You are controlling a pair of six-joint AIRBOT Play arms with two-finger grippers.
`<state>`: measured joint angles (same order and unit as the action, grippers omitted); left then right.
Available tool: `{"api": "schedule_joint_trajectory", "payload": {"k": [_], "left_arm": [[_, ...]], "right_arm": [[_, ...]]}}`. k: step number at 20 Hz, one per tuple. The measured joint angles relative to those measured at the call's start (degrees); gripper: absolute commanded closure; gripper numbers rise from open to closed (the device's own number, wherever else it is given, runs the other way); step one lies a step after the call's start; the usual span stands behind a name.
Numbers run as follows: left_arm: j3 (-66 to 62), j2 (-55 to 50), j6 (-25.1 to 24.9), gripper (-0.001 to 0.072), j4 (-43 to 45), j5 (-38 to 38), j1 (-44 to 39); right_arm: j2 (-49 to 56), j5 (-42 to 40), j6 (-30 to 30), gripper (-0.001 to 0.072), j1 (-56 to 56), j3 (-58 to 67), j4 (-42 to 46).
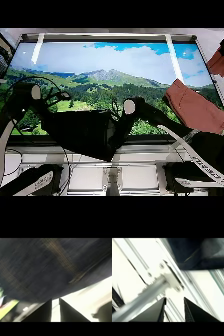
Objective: Fold the clothes and pants, and hang the long-sleeved shirts on hangers.
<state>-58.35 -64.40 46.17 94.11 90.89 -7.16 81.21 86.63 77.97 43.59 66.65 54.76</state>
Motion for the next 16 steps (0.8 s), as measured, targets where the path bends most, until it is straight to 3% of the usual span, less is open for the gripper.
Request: {"api": "schedule_joint_trajectory", "payload": {"k": [2,7,10,13,16], "left_arm": [[0.0,0.1,-0.2,0.0498,-0.4,2.9,0.1],[0.0,1.1,-0.2,0.0466,-2.7,6.1,1.1],[0.8,1.2,5.2,0.0401,-5.1,1.4,4.3],[3.2,1.1,7.9,0.0399,-9.7,-2.0,7.0],[4.6,1.1,9.7,0.04,-11.9,-3.9,9.0]], "right_arm": [[-0.3,0.3,-0.9,0.0165,-0.4,-0.1,-0.3],[-2.3,-2.7,-2.9,0.015,-6.6,-0.1,0.4],[-1.9,-10.5,-3.5,0.0148,-11.3,-0.1,0.5],[1.4,-17.7,-3.8,0.006,-13.6,-0.1,0.2],[7.2,-24.1,-3.8,0.0042,-14.5,-0.1,-1.3]]}}
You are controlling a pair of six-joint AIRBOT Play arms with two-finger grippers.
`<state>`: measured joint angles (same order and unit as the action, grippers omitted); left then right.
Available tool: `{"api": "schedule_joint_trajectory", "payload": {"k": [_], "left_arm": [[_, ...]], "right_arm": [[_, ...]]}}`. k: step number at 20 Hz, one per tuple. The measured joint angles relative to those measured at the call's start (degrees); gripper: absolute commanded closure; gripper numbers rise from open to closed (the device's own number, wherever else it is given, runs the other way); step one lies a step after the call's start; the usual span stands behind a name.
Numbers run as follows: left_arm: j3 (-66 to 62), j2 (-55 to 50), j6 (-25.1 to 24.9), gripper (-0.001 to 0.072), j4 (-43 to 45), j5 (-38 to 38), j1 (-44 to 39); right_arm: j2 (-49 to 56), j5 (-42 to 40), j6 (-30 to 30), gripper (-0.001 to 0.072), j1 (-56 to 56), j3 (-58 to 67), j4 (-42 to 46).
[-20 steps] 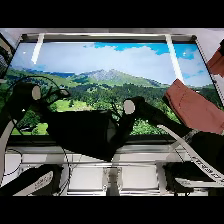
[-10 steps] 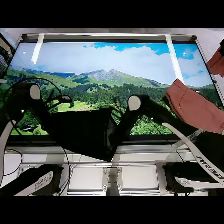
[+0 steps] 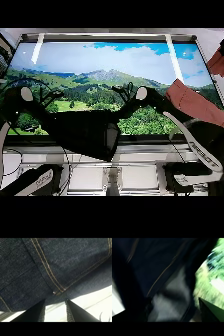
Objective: Fold the clothes and pants, and hang the long-sleeved shirts on hangers.
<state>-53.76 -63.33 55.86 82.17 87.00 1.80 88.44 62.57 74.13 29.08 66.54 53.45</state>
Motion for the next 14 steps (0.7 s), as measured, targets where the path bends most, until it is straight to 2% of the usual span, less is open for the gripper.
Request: {"api": "schedule_joint_trajectory", "payload": {"k": [3,7,8,10,12,13,14], "left_arm": [[0.5,0.2,1.2,0.04,-0.9,-0.6,1.2],[0.8,0.3,1.9,0.04,-1.5,-1.1,1.8],[0.8,0.3,1.9,0.04,-1.5,-1.1,1.8],[0.8,0.3,1.9,0.04,-1.6,-1.3,1.9],[0.8,0.3,2.1,0.0409,-1.6,-1.3,1.9],[0.8,0.3,2.1,0.0409,-1.7,-1.4,1.9],[0.8,0.3,2.1,0.0409,-1.7,-1.5,1.9]], "right_arm": [[6.4,-3.6,0.1,0.0043,-0.3,2.0,-2.6],[14.0,-3.0,1.6,0.0052,-0.5,8.9,-4.8],[15.5,-2.0,1.8,0.0137,-0.5,10.5,-5.4],[17.9,-0.4,2.5,0.0213,-0.5,12.8,-6.4],[19.4,1.6,2.8,0.0341,-0.3,14.0,-7.3],[19.9,3.0,3.0,0.0355,-0.1,14.3,-7.5],[20.2,4.4,3.0,0.0426,0.3,14.6,-7.7]]}}
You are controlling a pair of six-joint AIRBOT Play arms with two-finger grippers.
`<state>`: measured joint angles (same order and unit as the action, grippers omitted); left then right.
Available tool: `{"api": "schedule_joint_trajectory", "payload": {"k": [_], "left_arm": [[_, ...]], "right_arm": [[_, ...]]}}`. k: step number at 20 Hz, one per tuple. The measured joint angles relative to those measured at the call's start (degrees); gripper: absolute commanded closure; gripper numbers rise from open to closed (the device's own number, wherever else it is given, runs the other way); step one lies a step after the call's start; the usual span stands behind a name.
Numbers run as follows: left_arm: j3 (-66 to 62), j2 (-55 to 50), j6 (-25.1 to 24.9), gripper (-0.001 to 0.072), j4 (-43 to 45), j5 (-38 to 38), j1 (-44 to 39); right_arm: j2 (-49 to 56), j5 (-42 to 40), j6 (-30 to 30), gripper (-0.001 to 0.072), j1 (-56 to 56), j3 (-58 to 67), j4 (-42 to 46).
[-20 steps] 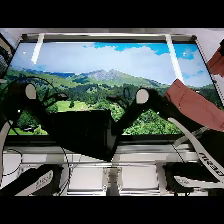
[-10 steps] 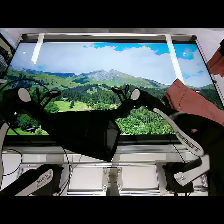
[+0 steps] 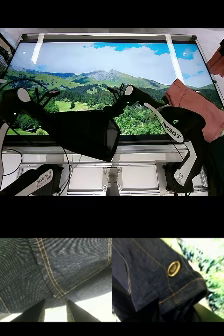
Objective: Fold the clothes and pants, and hang the long-sleeved shirts on hangers.
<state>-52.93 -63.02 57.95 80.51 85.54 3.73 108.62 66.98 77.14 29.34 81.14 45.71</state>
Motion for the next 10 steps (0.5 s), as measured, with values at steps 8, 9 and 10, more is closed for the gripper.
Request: {"api": "schedule_joint_trajectory", "payload": {"k": [8,9,10], "left_arm": [[0.0,0.0,0.0,0.041,0.0,-1.9,0.0],[0.0,0.0,0.0,0.041,0.0,-2.1,0.0],[0.0,0.0,0.0,0.041,0.0,-2.2,0.0]], "right_arm": [[-0.7,8.6,-1.5,0.0689,1.4,2.5,-1.6],[-2.0,9.5,-1.4,0.0689,0.2,3.7,-1.1],[-3.7,10.9,-0.8,0.0689,-1.3,5.2,0.1]]}}
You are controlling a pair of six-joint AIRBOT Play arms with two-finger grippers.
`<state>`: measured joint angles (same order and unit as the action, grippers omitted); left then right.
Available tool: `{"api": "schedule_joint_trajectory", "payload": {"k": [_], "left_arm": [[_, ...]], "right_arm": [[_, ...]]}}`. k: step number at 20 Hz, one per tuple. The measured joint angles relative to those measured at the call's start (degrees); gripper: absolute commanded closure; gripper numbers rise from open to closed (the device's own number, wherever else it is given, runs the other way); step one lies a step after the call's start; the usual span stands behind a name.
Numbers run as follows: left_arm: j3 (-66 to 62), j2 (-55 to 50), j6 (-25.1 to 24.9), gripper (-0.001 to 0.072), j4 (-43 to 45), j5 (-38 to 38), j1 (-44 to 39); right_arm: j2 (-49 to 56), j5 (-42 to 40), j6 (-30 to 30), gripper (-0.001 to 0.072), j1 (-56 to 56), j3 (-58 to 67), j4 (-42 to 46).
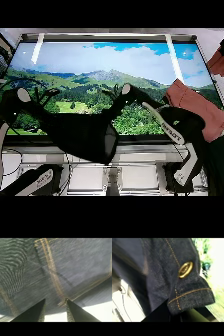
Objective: Fold the clothes and pants, and hang the long-sleeved shirts on hangers.
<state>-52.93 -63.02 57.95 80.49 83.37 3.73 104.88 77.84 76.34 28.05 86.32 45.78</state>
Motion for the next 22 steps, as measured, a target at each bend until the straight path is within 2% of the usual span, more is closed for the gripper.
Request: {"api": "schedule_joint_trajectory", "payload": {"k": [6,9,16,22], "left_arm": [[0.0,0.0,0.0,0.041,0.0,-3.3,0.0],[0.0,0.0,0.0,0.041,0.0,-5.1,0.0],[0.0,0.0,0.0,0.041,0.0,-6.9,0.0],[0.0,0.0,0.0,0.041,0.0,-7.3,0.0]], "right_arm": [[-14.6,9.0,5.6,0.0689,-13.0,7.4,15.0],[-21.0,11.6,7.4,0.0689,-20.9,8.4,19.8],[-26.6,18.4,10.3,0.0689,-35.7,9.5,23.1],[-27.2,17.7,10.3,0.0689,-50.7,14.4,24.3]]}}
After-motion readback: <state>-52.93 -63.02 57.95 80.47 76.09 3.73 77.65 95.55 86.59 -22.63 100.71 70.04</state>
